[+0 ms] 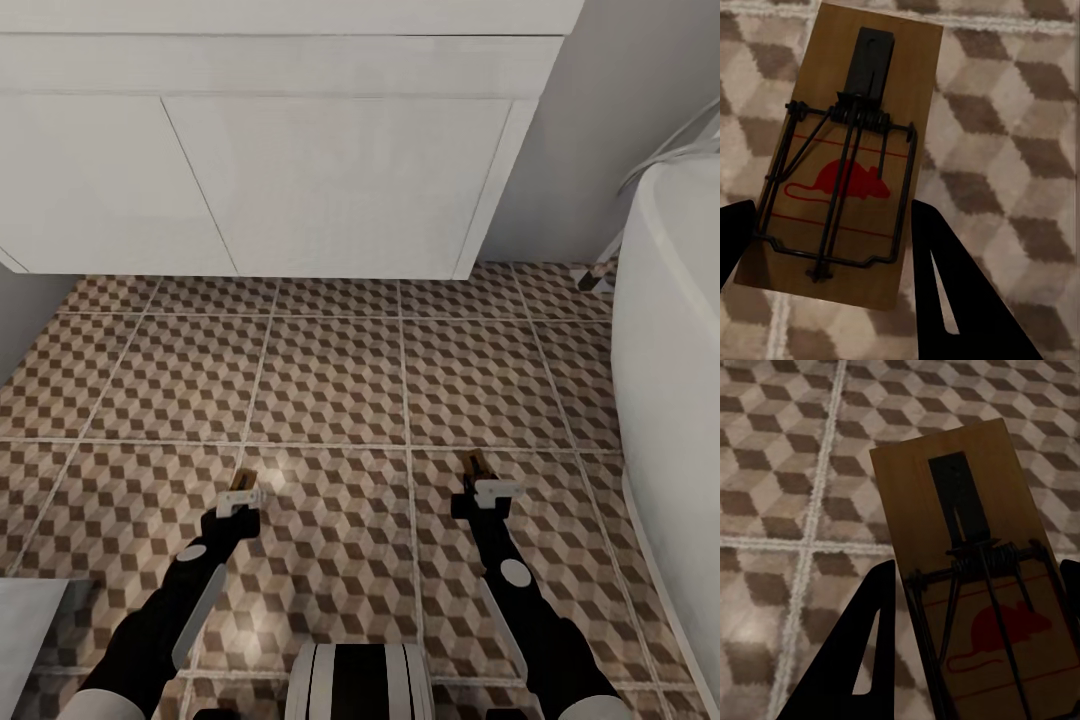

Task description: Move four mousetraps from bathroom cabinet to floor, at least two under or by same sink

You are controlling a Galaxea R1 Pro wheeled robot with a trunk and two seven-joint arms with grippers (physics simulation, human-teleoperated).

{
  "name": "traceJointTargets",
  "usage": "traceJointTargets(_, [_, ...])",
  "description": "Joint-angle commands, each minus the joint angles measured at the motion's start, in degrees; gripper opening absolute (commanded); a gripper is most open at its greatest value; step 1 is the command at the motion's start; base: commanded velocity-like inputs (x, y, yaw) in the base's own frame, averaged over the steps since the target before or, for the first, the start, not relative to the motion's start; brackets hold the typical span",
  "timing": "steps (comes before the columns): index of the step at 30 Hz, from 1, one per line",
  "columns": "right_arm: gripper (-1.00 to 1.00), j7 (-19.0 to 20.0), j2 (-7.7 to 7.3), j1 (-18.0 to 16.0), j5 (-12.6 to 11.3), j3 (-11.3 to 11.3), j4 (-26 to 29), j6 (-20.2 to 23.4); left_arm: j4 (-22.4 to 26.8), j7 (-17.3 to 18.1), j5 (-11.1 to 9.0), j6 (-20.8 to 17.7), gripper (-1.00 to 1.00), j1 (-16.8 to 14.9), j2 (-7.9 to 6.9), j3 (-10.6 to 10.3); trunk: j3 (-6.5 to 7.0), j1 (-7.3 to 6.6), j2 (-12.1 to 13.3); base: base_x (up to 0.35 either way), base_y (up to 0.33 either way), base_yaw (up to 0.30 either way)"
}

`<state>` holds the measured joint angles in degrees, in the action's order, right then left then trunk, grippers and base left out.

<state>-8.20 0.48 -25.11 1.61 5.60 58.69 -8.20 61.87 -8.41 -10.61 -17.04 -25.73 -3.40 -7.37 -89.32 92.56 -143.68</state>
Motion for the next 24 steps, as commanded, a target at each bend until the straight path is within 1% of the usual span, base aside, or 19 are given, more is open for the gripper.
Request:
traceJointTargets(1, [-1.0, -0.23, 0.0, -0.02, 0.04, 0.11, -0.02, -0.14, 0.22, -0.64, -0.39, -0.26, -1.0, -0.02, -0.09, -0.27, -0.03, -0.01, -0.01, 0.0, 0.0, 0.0])
traceJointTargets(14, [-1.0, -0.24, -0.02, -0.03, 0.1, 0.11, 0.11, -0.18, 0.67, -0.65, -0.37, -0.24, -1.0, -0.02, -0.12, -0.28, -0.07, -0.01, -0.01, 0.0, 0.0, 0.002])
traceJointTargets(24, [-1.0, -0.24, -0.02, -0.02, 0.14, 0.11, 0.11, -0.19, 0.64, -0.65, -0.37, -0.19, -1.0, -0.02, -0.12, -0.34, -0.67, -0.01, -0.01, 0.0, 0.0, 0.077])
